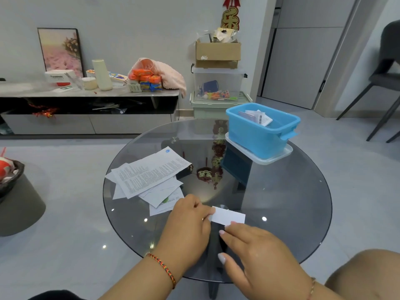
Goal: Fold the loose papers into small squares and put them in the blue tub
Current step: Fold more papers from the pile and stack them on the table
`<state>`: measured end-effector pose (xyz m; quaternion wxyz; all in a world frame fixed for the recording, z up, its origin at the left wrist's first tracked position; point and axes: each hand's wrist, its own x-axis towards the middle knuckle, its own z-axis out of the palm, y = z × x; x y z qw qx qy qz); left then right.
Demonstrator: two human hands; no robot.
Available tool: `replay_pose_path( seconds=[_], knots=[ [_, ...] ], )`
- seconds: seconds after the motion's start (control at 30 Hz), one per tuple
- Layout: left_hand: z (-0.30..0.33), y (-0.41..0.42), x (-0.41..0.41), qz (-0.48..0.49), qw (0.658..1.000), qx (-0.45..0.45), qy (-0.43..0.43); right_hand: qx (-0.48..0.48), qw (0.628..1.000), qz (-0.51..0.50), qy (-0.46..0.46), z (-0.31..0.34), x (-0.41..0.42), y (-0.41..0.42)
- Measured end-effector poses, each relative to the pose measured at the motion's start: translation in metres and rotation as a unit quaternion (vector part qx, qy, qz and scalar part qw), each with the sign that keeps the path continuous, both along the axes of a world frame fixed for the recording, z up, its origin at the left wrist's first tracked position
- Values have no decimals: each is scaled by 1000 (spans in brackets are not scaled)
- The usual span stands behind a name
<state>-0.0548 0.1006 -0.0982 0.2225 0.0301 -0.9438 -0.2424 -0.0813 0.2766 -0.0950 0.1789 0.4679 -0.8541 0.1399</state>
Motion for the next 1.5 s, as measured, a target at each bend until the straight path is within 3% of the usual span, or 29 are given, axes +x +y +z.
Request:
replay_pose_path(
  seconds=[0.1,0.23,0.37,0.43,0.7,0.9,1.03,1.17,1.3,1.4,1.5],
  knots=[
    [11,-7,7,0,999,-28,24,-14,1000,-5,-21,3,-6,-1],
    [27,-39,10,126,987,-59,84,-35,999,-7,-35,12,-17,-1],
    [32,-66,13,215,973,-39,-69,-68,997,4,-25,15,-31,-5],
    [29,-70,14,212,971,-35,-101,-87,996,12,-11,17,-32,-7],
    [27,-83,13,208,971,-85,-86,-100,995,27,-9,19,-33,-14],
    [29,-84,14,181,978,-54,-83,-20,998,2,-67,17,-30,-15],
    [30,-80,11,194,963,-152,-105,11,992,-26,-126,22,-35,-18],
    [26,-76,7,197,948,-215,-131,77,989,-71,-108,24,-47,-24],
    [26,-87,7,182,957,-219,-51,126,981,-123,-85,21,-60,-27],
    [27,-85,13,136,966,-194,107,121,979,-142,-80,19,-67,-26],
    [35,-67,21,96,963,-167,189,111,980,-142,-85,22,-65,-25]
  ],
)
